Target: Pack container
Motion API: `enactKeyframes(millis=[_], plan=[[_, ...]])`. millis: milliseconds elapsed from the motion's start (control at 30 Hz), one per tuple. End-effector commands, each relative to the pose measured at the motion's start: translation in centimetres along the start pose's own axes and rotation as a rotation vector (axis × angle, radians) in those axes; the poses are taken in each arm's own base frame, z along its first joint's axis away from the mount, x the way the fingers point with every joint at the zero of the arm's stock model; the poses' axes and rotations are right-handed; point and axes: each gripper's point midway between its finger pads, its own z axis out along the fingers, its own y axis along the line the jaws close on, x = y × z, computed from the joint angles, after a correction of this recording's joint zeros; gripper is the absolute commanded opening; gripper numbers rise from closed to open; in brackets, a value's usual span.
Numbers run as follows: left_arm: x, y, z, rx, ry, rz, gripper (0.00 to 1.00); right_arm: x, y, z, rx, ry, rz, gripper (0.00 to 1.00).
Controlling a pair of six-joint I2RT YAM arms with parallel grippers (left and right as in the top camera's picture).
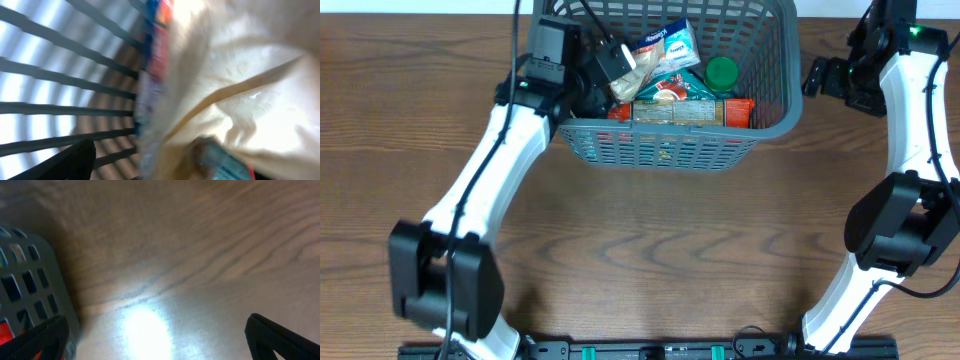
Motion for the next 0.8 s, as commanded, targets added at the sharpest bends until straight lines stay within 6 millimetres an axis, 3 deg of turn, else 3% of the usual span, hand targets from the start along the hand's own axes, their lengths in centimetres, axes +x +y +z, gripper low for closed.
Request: enactKeyframes(millis=[0,67,267,400,467,567,633,767], plan=[[-3.4,3.9,-6.9,-0.167,-0.092,-0.001,0.87,-0.8,-0.2,-0.3,-0.003,-0.03,-0.019,0.99],[-4.1,5.0,-9.5,-0.234,-0.106,-0.003,0.99,-1.5,-0.1,-0.5,-0.007,-0.059,-0.02,0.99],[-4.6,9.2,-16.9,-0.472,-0.162,-0.193,0.99,-5.3,0.6,-2.6,-0.032,-0.209,-0.02,0.99],[-0.9,12.5,-19.9,-0.633,-0.147,-0.524,0.99,-9.8,1.1,-5.9,-0.059,-0.4,0.016,0.99],[1.8,13.7,-20.8,-0.687,-0.135,-0.716,0.98,-10.8,0.6,-7.5,-0.027,-0.447,0.022,0.99],[5.2,14.7,-21.5,-0.728,-0.131,-0.939,0.99,-10.8,-1.9,-9.7,0.121,-0.466,0.056,0.99],[6.7,14.9,-21.7,-0.742,-0.103,-0.977,0.99,-10.5,-3.1,-11.4,0.191,-0.475,0.072,0.99],[8.2,14.6,-22.4,-0.752,-0.074,-1.038,0.98,-9.5,-3.5,-14.8,0.206,-0.506,0.101,0.99]])
